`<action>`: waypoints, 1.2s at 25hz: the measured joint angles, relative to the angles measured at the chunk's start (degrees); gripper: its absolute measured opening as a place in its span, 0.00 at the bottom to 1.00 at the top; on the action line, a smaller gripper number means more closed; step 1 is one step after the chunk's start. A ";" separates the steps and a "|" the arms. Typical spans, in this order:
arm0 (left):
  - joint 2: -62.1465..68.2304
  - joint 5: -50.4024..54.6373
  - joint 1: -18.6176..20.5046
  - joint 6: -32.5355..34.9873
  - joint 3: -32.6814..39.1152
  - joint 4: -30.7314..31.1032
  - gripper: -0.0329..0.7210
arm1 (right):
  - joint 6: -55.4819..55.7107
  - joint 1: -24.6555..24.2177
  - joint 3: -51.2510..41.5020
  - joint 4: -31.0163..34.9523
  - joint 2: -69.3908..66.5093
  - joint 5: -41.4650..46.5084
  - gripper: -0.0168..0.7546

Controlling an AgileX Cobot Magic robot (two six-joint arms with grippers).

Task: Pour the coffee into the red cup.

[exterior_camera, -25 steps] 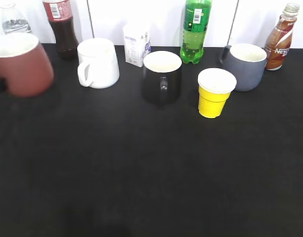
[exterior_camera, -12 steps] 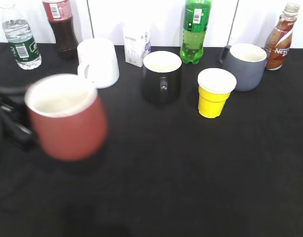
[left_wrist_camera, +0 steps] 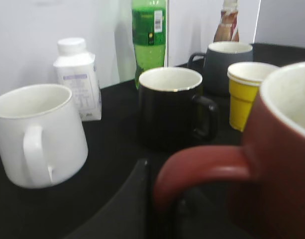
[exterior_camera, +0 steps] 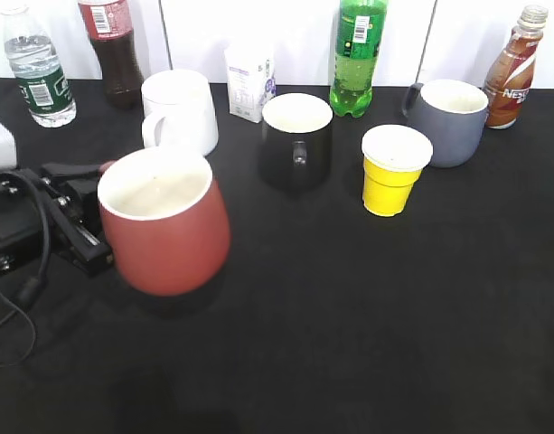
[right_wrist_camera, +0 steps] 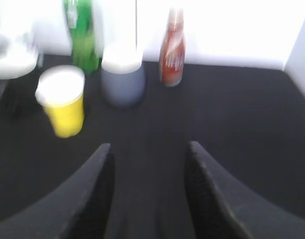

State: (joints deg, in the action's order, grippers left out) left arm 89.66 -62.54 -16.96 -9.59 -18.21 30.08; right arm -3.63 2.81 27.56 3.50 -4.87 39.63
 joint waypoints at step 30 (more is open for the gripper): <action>0.00 0.01 0.00 0.12 0.00 0.06 0.11 | 33.93 -16.94 13.12 -40.93 -92.83 -73.31 0.50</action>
State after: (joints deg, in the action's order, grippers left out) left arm 89.66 -62.53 -16.96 -9.47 -18.21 30.14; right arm 30.30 -14.13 40.68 -37.43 -97.70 -33.68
